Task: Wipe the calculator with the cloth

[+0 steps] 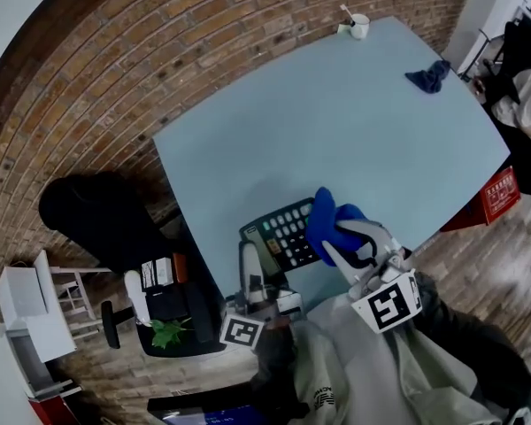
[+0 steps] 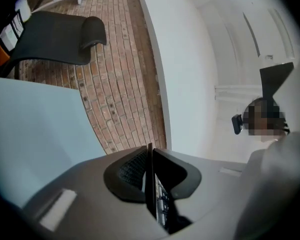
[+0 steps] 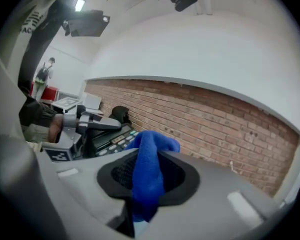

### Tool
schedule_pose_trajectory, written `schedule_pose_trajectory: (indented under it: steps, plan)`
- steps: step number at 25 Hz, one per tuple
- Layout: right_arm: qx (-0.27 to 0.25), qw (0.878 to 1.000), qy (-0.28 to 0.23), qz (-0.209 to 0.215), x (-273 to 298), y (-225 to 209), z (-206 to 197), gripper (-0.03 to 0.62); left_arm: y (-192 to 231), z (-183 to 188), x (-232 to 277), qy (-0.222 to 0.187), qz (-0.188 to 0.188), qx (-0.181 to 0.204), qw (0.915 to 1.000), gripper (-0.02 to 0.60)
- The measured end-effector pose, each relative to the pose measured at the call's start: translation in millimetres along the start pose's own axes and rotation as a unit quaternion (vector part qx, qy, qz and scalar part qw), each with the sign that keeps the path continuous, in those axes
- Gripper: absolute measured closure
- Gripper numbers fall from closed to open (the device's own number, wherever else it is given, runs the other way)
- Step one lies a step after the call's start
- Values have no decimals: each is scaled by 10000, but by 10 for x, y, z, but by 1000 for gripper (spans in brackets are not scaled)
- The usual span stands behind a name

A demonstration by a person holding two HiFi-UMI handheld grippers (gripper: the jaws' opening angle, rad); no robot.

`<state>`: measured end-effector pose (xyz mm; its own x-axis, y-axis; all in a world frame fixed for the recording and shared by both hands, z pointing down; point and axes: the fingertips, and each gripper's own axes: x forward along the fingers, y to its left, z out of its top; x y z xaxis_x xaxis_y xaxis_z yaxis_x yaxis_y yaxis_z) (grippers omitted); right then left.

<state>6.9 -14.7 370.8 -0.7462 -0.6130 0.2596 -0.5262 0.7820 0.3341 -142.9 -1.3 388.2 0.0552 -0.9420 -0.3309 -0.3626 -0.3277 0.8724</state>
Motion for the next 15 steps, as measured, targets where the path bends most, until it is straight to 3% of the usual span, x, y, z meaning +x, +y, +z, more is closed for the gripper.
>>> schedule_pose_trajectory:
  steps: [4, 9, 10, 12, 15]
  plan:
    - [-1145, 9923, 468, 26, 179, 184, 76, 510, 49, -63, -19, -28, 189, 34, 9998, 540]
    - [-2284, 9694, 331, 830, 235, 834, 141, 510, -58, -175, 14, 464, 140, 907, 9947, 540]
    - [-2440, 9661, 284, 795, 250, 848, 153, 510, -75, -208, 17, 524, 145, 970, 9938, 540]
    - [-2540, 9661, 317, 339, 290, 614, 156, 511, -74, -222, -1, 542, 212, 953, 9937, 540]
    - [-1983, 9765, 670, -514, 322, -39, 72, 511, -58, -165, -49, 544, 282, 1027, 9928, 540]
